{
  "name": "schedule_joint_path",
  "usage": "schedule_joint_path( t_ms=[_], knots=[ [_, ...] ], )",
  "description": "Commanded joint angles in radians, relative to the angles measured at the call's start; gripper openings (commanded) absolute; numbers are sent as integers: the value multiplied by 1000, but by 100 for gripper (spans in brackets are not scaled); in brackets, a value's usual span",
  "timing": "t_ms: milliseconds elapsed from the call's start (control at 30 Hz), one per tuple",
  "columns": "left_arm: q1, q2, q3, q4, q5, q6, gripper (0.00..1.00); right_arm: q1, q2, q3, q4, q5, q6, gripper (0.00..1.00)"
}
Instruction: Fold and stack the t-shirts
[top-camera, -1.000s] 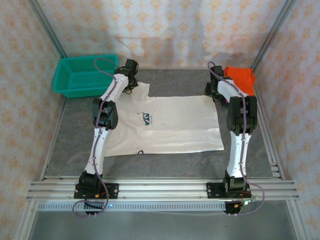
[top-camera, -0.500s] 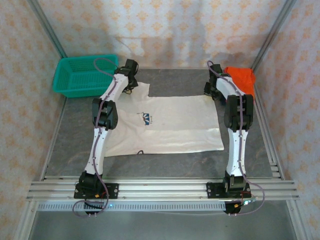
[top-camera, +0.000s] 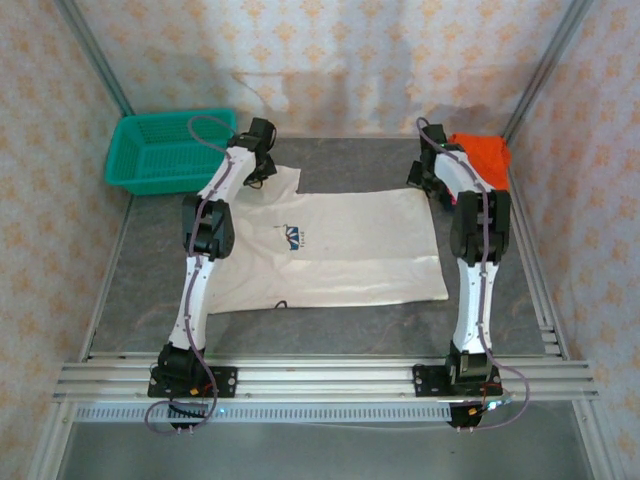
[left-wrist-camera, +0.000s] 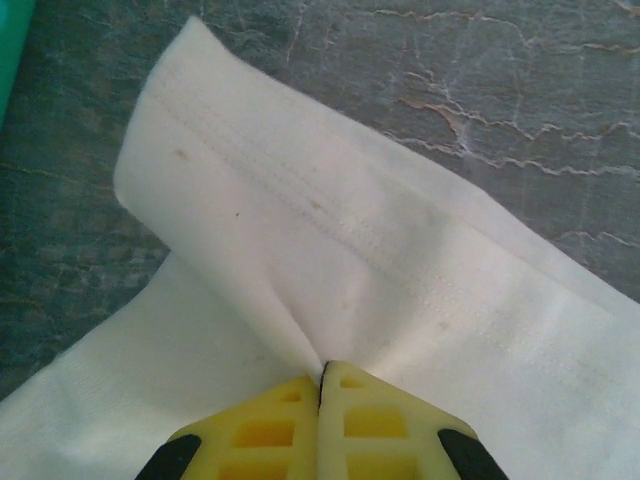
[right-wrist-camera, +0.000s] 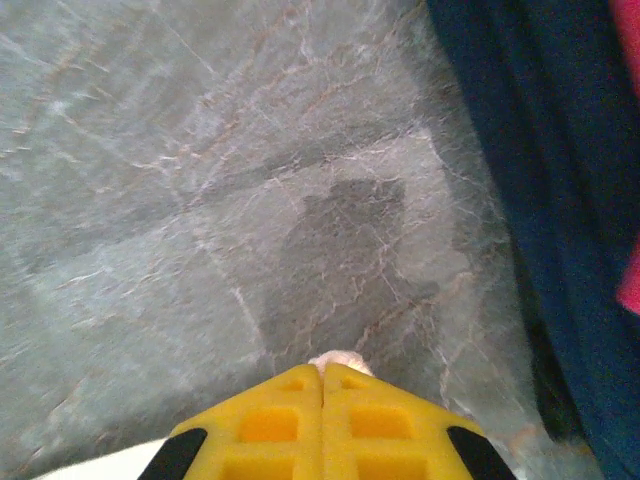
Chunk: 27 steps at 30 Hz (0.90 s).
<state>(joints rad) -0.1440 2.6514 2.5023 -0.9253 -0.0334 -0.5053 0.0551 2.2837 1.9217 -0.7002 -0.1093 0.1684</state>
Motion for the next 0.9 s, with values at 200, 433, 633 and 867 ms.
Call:
schedule_joint_path(
  t_ms=[200, 433, 633, 867],
  knots=[
    [-14, -229, -67, -46, 4, 42, 0, -5, -280, -218, 82, -15, 11, 0],
    [-21, -466, -353, 27, -43, 54, 0, -5, -474, -440, 146, -20, 26, 0],
    [-27, -704, -665, 120, -51, 47, 0, -5, -620, -595, 179, -49, 45, 0],
    [-40, -926, -916, 136, -54, 14, 0, -4, -737, -720, 168, -59, 46, 0]
  ],
)
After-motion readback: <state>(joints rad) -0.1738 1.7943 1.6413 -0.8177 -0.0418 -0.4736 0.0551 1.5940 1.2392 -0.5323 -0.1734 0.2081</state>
